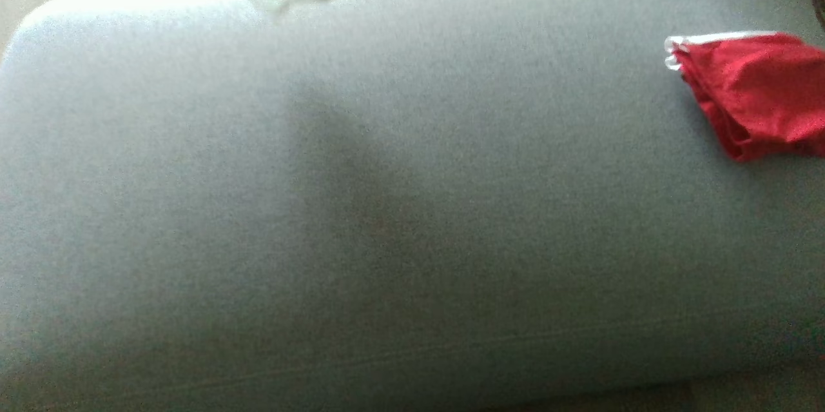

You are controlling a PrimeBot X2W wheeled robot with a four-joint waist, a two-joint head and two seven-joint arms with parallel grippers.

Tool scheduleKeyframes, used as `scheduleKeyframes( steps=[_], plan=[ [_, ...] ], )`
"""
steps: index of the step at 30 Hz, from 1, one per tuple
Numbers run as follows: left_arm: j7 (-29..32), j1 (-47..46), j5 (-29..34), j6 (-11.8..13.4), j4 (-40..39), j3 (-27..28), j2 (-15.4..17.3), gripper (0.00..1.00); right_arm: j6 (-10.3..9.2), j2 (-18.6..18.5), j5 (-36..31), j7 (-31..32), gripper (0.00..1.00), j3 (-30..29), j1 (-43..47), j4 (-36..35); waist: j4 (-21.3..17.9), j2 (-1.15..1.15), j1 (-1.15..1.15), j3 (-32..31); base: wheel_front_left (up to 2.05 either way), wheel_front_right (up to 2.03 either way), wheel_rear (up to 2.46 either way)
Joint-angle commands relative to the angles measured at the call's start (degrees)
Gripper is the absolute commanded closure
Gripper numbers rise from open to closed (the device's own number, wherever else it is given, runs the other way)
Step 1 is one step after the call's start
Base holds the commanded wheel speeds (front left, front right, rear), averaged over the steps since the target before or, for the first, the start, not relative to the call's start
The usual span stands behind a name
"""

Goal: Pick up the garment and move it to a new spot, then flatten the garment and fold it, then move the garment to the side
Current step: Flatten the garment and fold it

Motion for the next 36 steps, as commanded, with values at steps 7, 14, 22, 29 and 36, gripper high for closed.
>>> scheduleKeyframes(
  steps=[7, 14, 22, 29, 36],
  plan=[
    [-0.5, -2.6, -0.4, -0.1, -1.6, 2.0, 3.1, 1.00, -0.01, -1.9, 0.1, 1.3, 1.00, 0.6, -1.0, -1.6, 0.8, 0.00, 0.01, -5.8, 0.00, 0.00, 0.00],
    [0.4, -3.5, 0.0, -0.4, -3.0, 0.5, 3.0, 1.00, -0.01, -2.2, 0.1, 1.5, 1.00, 0.9, -1.3, -1.3, 0.9, 0.00, 0.01, -7.0, 0.00, 0.00, 0.00],
    [1.2, -5.2, 2.7, -0.4, -4.2, -2.4, 2.4, 1.00, -0.01, -1.9, -2.4, 0.1, 1.00, 2.5, -3.2, 0.4, 1.7, 0.00, 0.01, -2.6, 0.00, 0.00, 0.00],
    [0.7, -10.8, 7.8, 2.1, -4.5, -4.7, 0.6, 1.00, -0.01, -1.4, -9.4, -3.6, 1.00, 5.3, -11.4, 6.0, 2.6, 0.00, 0.01, 8.7, 0.00, 0.00, 0.00],
    [-0.8, -20.3, 20.9, 18.0, -22.3, 5.7, 0.9, 1.00, -0.01, -6.4, -24.8, -7.5, 1.00, -4.0, -27.2, 2.5, 4.4, 0.00, 0.01, 23.5, 0.00, 0.00, 0.00]
  ],
)
